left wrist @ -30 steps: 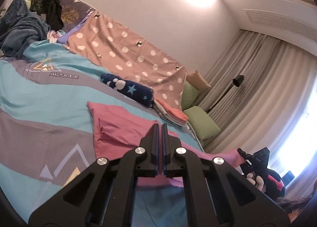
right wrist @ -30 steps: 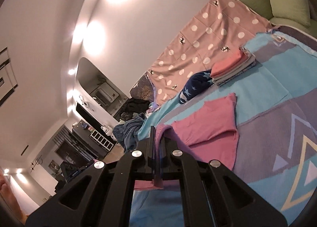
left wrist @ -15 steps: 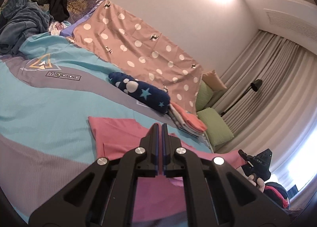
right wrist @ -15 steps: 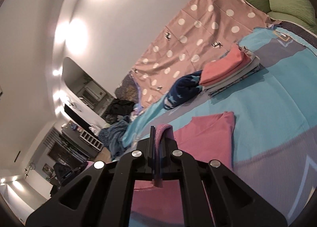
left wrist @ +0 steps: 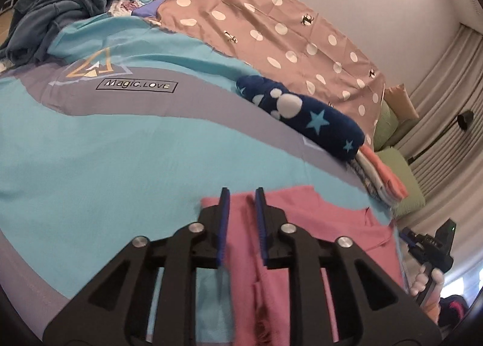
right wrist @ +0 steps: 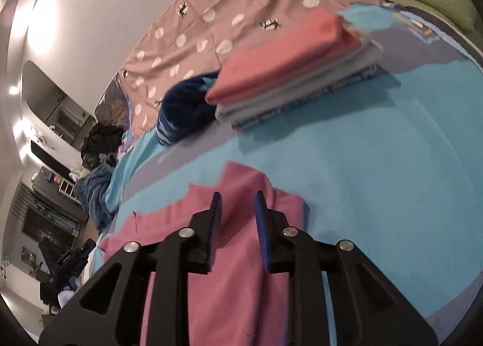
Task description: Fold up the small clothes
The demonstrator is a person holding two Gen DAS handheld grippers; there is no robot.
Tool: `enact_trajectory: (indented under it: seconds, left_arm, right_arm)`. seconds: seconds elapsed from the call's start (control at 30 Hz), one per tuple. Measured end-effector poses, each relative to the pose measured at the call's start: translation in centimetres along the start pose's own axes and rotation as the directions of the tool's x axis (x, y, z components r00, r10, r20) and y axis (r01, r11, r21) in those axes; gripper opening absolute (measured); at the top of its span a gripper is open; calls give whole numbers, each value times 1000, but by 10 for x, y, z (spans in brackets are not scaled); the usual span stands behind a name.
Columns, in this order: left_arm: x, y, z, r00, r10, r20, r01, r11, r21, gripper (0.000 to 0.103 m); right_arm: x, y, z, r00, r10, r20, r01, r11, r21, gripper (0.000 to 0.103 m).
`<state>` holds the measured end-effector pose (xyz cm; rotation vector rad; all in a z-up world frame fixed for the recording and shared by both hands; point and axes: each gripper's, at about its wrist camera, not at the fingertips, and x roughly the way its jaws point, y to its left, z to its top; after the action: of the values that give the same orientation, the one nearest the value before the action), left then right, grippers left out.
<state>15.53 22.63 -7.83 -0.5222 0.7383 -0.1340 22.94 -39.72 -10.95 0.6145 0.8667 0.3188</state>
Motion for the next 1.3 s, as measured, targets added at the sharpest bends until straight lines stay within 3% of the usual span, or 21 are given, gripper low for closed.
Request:
enact_trajectory:
  seconds: [0.07, 0.27, 0.4, 0.53, 0.6, 0.67, 0.73, 0.83, 0.93, 1.1, 1.17, 1.2, 1.23, 1.3]
  left_arm:
    - [-4, -1, -6, 1000, 27, -6, -27, 998, 59, 33]
    - [-6, -21, -24, 995, 68, -69, -49, 967, 251, 46]
    - [16, -41, -36, 979, 166, -116, -105, 907, 408, 51]
    - [47, -59, -30, 960, 269, -84, -184, 825, 535, 53]
    - [59, -65, -18, 957, 285, -52, -209, 803, 558, 53]
    - [66, -62, 1, 960, 276, -34, -221, 831, 511, 55]
    - [68, -45, 26, 970, 244, -15, -221, 902, 371, 55]
    - [62, -24, 41, 982, 190, -9, -183, 955, 233, 54]
    - [61, -19, 36, 993, 100, -60, -86, 975, 204, 57]
    - [82, -27, 21, 984, 15, -175, 20, 981, 192, 55]
    - [89, -34, 19, 984, -14, -180, 52, 976, 211, 4]
    - [88, -37, 18, 987, -1, -159, 37, 975, 220, 2]
    - [82, -41, 19, 994, 14, -110, 12, 972, 233, 2]
    - [69, -45, 26, 998, 38, -40, -27, 970, 243, 2]
  right_arm:
    - [-5, -2, -4, 999, -38, -12, 37, 997, -63, 34]
    - [5, 11, -12, 987, -141, -80, 116, 958, -263, 36]
    - [31, 31, -12, 968, -221, -117, 155, 897, -413, 47]
    - [64, 46, -3, 943, -311, -122, 204, 825, -528, 48]
    - [75, 48, 11, 947, -302, -113, 201, 827, -525, 48]
    - [80, 35, 33, 958, -265, -113, 199, 892, -406, 45]
    - [81, 12, 51, 966, -230, -115, 196, 948, -251, 36]
    - [79, -17, 60, 979, -149, -136, 136, 986, -100, 35]
    - [73, -28, 56, 986, -85, -146, 75, 994, -74, 35]
    - [74, -29, 60, 981, 28, -192, -33, 999, -21, 36]
    - [83, -22, 57, 969, 58, -242, -66, 997, -27, 36]
    - [83, -18, 55, 969, 51, -243, -64, 997, -44, 29]
    - [80, -12, 55, 972, 47, -232, -61, 997, -54, 3]
    - [64, -7, 59, 987, 48, -156, -56, 997, -47, 3]
